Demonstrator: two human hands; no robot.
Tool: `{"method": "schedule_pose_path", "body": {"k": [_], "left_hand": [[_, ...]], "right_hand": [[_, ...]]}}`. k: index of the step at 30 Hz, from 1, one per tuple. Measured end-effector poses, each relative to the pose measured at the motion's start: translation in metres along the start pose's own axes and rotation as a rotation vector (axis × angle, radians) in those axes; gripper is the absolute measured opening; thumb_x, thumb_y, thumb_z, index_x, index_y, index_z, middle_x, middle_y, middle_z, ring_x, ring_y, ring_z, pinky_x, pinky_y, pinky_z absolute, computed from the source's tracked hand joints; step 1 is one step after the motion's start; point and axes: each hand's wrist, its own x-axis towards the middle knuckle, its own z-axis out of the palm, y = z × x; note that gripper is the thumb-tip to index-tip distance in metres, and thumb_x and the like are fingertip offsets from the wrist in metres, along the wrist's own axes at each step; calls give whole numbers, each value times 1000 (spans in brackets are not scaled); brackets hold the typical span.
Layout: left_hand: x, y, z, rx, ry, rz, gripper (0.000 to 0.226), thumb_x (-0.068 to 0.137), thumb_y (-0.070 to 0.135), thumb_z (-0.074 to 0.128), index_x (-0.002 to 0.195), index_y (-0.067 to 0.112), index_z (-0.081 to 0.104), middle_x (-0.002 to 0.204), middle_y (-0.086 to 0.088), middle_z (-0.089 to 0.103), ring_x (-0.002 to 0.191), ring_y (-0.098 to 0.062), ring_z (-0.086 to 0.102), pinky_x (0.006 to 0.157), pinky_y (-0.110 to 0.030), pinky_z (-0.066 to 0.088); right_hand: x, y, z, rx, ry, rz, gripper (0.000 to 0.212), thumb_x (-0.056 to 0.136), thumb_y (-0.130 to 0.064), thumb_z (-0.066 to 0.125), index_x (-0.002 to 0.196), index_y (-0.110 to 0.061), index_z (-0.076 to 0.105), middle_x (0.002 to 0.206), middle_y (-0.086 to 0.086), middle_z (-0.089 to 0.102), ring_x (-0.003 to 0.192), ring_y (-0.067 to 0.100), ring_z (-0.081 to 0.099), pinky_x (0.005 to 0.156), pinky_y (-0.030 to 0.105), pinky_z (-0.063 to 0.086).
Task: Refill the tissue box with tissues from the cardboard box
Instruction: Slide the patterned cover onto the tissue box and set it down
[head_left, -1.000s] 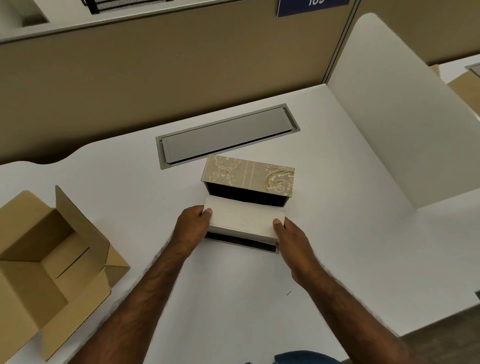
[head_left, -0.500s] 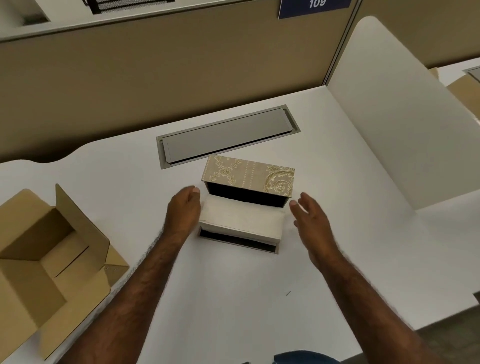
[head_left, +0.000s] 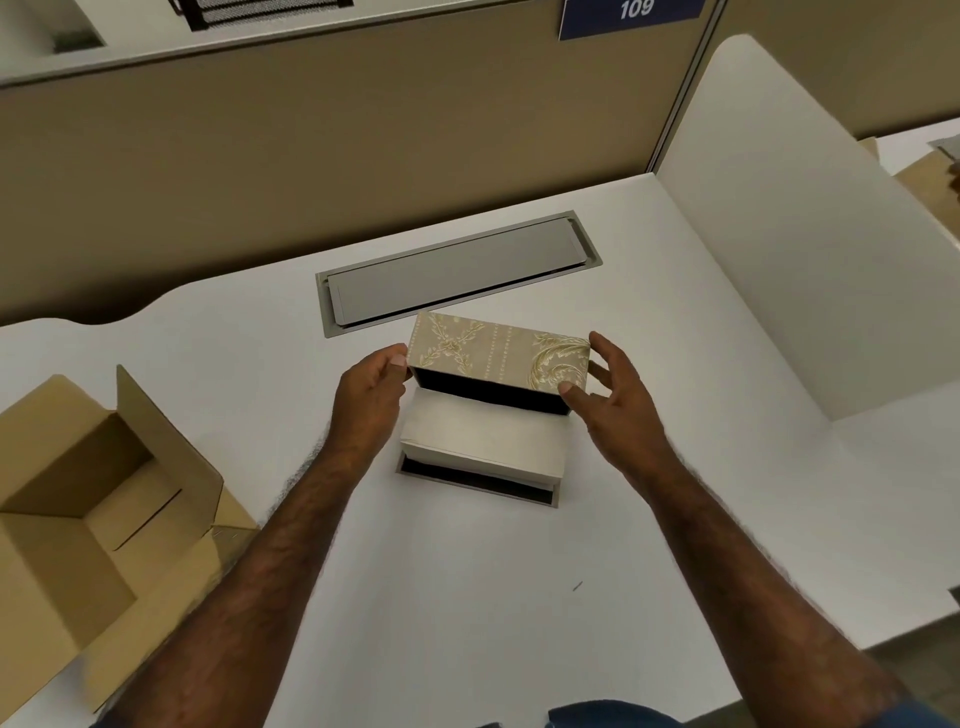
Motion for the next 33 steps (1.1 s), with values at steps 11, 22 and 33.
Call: {"method": "schedule_pose_path", "body": {"k": [11, 22, 33], "left_hand": [[-29, -33, -19, -59, -8, 12, 33, 106, 22, 52, 136, 17, 64, 132, -3, 71, 122, -19, 67, 107, -47, 54], [-52, -56, -20, -40, -12, 52, 32, 94, 11, 71, 120, 30, 67, 114, 16, 74, 105, 1, 71, 84, -8, 54], [-58, -79, -21, 63, -11, 61, 32, 93, 3, 71, 122, 15, 67, 110, 8, 74, 97, 10, 70, 84, -8, 54]], "right_hand": [[-35, 38, 0, -294, 2, -319, 90, 85, -21, 91, 161, -24, 43, 157, -6, 35, 144, 6, 43, 111, 24, 47], [-75, 70, 16, -593, 27, -477, 106, 77, -36, 96, 164, -26, 36, 160, 5, 32, 144, 11, 40, 107, 39, 59], [-85, 96, 30, -617, 52, -507, 67, 81, -19, 94, 140, -23, 61, 154, 10, 46, 123, 29, 63, 86, 37, 66]]}}
